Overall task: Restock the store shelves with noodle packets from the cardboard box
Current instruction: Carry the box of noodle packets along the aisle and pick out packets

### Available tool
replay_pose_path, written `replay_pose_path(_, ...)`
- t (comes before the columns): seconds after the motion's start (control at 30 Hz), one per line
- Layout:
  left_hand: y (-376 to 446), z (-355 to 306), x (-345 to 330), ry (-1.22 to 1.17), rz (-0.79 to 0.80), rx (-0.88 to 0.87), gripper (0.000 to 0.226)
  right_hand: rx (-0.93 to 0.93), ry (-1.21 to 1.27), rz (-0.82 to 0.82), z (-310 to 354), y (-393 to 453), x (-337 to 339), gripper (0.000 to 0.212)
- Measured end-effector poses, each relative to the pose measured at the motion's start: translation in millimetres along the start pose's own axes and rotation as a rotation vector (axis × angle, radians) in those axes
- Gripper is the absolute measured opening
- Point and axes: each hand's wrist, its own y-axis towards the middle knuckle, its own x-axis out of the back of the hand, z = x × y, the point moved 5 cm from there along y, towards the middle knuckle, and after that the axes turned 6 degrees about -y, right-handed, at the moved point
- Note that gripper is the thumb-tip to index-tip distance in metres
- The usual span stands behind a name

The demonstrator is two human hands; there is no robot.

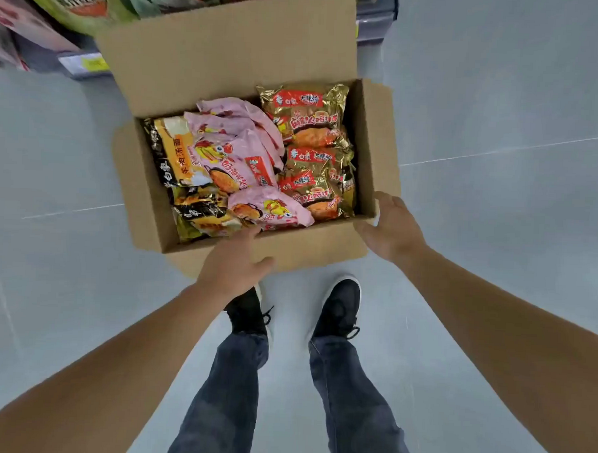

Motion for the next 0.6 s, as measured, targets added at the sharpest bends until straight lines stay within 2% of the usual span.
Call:
replay_pose_path(0.13, 48.8, 37.3, -30.6, 0.069, 0.002, 0.01, 0.067, -0.103, 0.085, -0.138, -11.6, 61.4, -22.2, 0.066)
replay_pose_path(0.3, 77.7, 71.1, -57.5, 0.395, -0.082, -0.056, 0.035, -0.297, 0.124, -0.165, -32.7, 114.1, -54.1, 0.034)
replay_pose_path(0.4, 86.5, 74.3, -58.8, 0.436, -0.174, -0.044, 0.021, -0.397, 0.181, -0.238, -39.1, 124.4, -58.4, 0.025)
replay_pose_path(0.5, 86.2, 73.3, -55.9, 0.39, -0.224, -0.004, 0.011, -0.388, 0.194, -0.235, -39.6, 121.5, -59.3, 0.019)
replay_pose_path(0.6, 72.6, 65.3, -42.5, 0.448, -0.255, -0.048, 0.012, -0.36, 0.203, -0.242, -39.8, 103.8, -55.8, 0.014)
